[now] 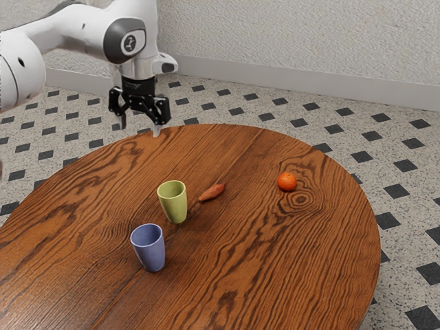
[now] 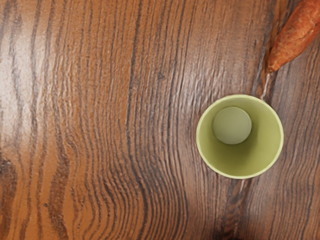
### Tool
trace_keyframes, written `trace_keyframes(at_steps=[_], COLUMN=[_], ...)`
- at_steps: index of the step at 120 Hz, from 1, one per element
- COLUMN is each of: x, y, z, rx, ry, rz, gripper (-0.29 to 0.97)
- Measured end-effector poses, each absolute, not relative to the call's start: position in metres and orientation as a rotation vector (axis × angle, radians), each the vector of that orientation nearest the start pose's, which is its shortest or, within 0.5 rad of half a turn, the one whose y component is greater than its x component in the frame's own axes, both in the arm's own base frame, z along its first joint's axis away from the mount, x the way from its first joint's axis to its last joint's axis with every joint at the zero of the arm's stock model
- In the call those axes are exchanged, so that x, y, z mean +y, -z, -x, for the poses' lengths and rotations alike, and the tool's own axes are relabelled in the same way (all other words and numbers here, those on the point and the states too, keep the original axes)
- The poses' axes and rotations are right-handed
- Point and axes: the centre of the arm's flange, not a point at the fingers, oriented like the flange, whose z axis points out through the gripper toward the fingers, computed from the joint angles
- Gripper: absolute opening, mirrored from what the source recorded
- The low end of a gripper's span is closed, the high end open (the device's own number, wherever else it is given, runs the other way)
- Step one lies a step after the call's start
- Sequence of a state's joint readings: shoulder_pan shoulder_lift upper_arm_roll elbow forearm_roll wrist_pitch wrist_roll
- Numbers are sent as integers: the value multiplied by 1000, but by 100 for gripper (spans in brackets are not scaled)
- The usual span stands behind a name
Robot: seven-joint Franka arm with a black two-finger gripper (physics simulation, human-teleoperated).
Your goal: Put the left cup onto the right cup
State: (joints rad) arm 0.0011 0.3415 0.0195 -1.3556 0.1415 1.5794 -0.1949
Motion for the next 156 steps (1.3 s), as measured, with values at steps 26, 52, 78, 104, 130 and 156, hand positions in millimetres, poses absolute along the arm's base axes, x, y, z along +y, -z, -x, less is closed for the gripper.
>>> trace_keyframes(at_steps=[26, 52, 78, 104, 130, 156], x=[37, 39, 45, 48, 56, 55], y=[-461, -416, -387, -358, -337, -317], z=[-651, -667, -675, -665, -662, -665], rx=[-327, -295, -273, -255, -252, -230], ry=[-213, -153, -94, -109, -103, -106], rz=[3006, 3027, 3061, 3073, 3078, 3081], gripper=[68, 68, 68, 68, 68, 68])
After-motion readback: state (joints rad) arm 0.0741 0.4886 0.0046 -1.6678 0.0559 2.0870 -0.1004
